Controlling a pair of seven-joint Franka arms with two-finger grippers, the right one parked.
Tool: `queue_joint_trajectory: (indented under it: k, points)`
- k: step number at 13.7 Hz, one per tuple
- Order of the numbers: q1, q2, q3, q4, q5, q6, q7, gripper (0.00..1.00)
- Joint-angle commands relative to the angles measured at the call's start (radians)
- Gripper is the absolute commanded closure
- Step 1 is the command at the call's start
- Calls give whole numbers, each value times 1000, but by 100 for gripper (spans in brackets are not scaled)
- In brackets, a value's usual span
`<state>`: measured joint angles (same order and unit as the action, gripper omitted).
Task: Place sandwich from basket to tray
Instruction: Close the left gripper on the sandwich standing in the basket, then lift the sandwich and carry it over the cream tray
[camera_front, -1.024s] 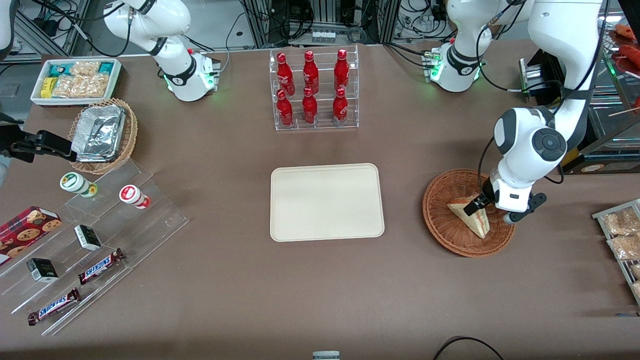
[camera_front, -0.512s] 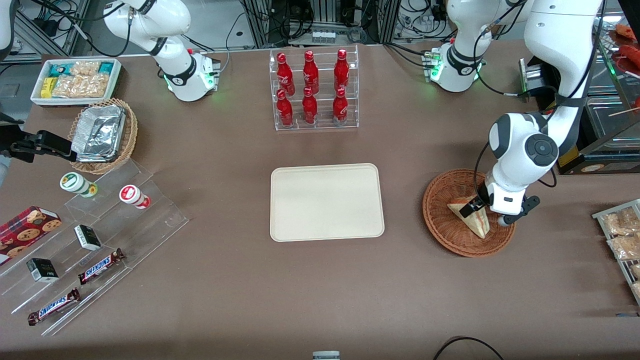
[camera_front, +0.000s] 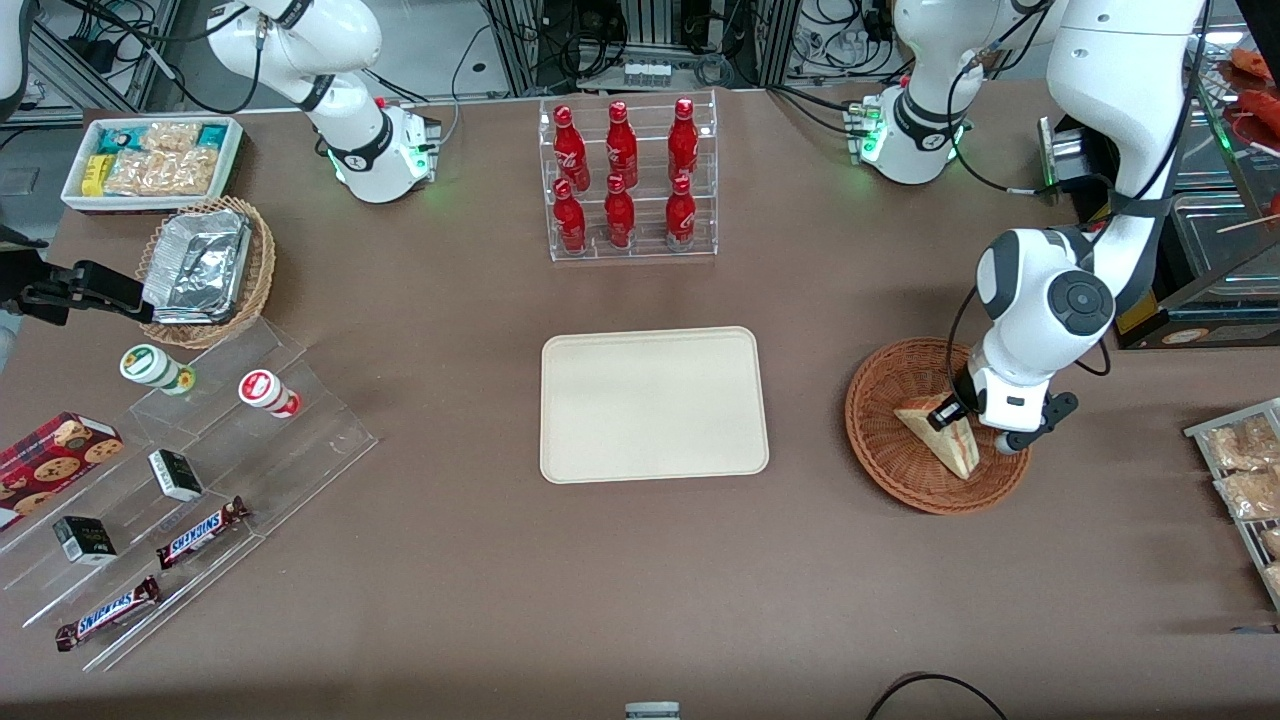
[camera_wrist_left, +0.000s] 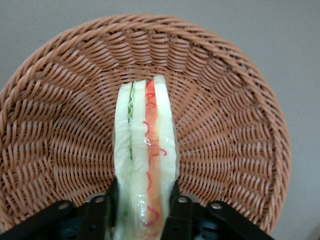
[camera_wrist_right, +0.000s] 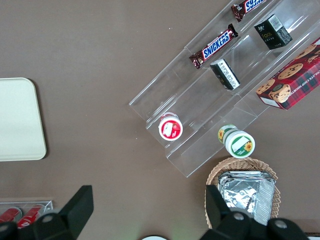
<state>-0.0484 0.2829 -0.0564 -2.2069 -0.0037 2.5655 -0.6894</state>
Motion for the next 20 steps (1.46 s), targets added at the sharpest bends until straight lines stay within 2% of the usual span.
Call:
queue_joint_trajectory:
  k: [1,3,5,7,9,14,17,20]
  points:
    - [-5,-13,-2,18,1,-7,-27,100]
    - [-5,-60,-2,48,13,-127,-3,100]
    - [-28,-114,-3,134,27,-320,4,100]
    - [-54,-126,-11,298,56,-564,5,100]
    - [-119,-88,-19,459,56,-716,-1,100]
    - [-419,79,-22,659,88,-755,-64,100]
    - [-537,185,-22,711,91,-751,-71,100]
    - [-589,300,-29,786,90,-693,-70,100]
